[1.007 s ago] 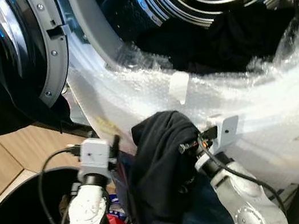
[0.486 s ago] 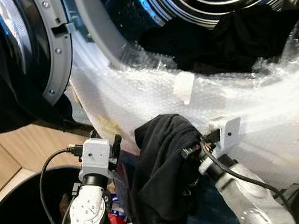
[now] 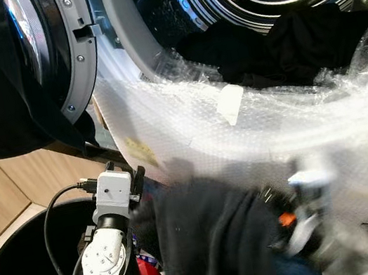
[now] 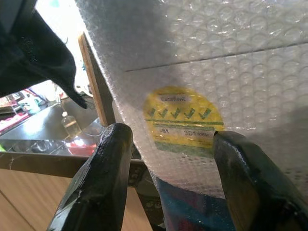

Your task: Clothes washing

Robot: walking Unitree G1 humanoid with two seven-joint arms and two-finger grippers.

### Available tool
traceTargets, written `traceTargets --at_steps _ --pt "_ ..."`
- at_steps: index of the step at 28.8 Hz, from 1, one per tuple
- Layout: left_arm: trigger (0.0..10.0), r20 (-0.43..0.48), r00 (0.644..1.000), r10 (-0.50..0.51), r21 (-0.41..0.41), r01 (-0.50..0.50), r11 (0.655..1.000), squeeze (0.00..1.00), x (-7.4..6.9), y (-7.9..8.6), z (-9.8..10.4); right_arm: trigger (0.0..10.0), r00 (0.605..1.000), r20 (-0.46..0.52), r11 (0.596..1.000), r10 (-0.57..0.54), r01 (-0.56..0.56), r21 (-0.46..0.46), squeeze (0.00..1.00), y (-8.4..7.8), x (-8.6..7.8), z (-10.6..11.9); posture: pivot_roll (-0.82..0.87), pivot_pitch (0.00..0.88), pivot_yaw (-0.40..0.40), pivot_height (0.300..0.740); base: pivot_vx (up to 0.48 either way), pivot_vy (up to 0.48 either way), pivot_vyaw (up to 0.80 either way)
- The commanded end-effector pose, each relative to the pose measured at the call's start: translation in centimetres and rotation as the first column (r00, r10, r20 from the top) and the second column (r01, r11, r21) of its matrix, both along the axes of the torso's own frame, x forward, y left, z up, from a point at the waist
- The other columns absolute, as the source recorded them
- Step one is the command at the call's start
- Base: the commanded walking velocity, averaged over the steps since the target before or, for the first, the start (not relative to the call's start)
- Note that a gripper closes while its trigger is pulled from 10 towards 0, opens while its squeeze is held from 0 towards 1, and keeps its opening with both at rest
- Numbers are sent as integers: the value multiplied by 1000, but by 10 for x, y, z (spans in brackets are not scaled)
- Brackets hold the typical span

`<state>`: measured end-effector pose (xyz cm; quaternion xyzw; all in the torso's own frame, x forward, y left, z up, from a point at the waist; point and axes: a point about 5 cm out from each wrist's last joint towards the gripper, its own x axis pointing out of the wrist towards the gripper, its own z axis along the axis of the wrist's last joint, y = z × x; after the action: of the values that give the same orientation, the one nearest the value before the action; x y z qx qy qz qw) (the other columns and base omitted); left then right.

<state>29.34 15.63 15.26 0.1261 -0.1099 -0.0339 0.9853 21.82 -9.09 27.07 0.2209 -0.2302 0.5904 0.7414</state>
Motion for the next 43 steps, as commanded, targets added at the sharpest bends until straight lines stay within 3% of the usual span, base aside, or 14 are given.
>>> traceTargets --at_steps 1,5,13,18,22,24,25,26,29,34,37,39,42,43 --pt "10000 -8 1000 -17 18 17 1000 0 1 -2 -2 10000 999 37 992 19 -24 125 0 -9 -2 26 -28 79 11 740 0 0 0" --pt "10000 -13 1000 -18 24 18 1000 0 3 -1 -3 10000 972 229 988 51 -83 130 0 -12 2 71 -27 76 17 740 0 0 0" --pt "10000 -19 1000 -22 37 22 999 0 4 -1 -4 10000 944 322 977 76 -134 164 0 -20 25 124 -30 67 22 740 0 0 0" --pt "10000 -20 999 -33 30 33 999 0 6 -5 -5 10000 945 319 996 -65 41 80 0 -8 92 179 -24 50 5 740 0 0 0" --pt "10000 -19 999 -33 29 34 999 0 5 -7 -5 10000 920 208 943 -333 331 44 0 -3 132 211 -20 51 -4 740 0 0 0" --pt "10000 -28 999 -32 28 33 999 0 4 -7 -7 10000 839 51 840 -542 541 21 0 -15 152 214 -20 51 -14 740 0 0 0" --pt "10000 -29 999 -32 21 33 999 0 4 -9 -8 10000 732 -38 733 -680 677 -58 0 -26 164 209 -18 51 -14 740 0 0 0" --pt "10000 -30 999 -35 19 36 999 0 4 -10 -9 10000 602 -24 599 -798 790 -130 0 -35 170 206 -22 51 -14 740 0 0 0" --pt "10000 -29 999 -37 17 37 999 0 4 -10 -9 10000 432 -11 423 -902 879 -221 0 -45 176 205 -17 43 -20 740 0 0 0" --pt "10000 -23 999 -31 15 31 999 0 3 -11 -8 10000 180 -101 191 -978 975 -113 0 -76 160 239 0 44 -25 740 0 0 0" --pt "10000 -17 1000 -12 17 12 1000 0 2 -7 -7 10000 1 -54 0 -999 1000 20 0 -88 131 281 -15 58 -26 740 0 0 0" --pt "10000 -15 1000 -9 12 9 1000 0 2 -9 -8 10000 -53 -16 -54 -998 998 31 0 -88 131 281 -18 57 -34 740 0 0 0" --pt "10000 -19 1000 -20 5 20 1000 0 2 -13 -8 10000 31 113 21 -993 996 -89 0 -67 157 244 -21 53 -34 740 0 0 0" --pt "10000 -25 999 -31 9 31 999 0 2 -14 -9 10000 93 168 55 -981 975 -215 0 -53 178 204 -18 50 -33 740 0 0 0"
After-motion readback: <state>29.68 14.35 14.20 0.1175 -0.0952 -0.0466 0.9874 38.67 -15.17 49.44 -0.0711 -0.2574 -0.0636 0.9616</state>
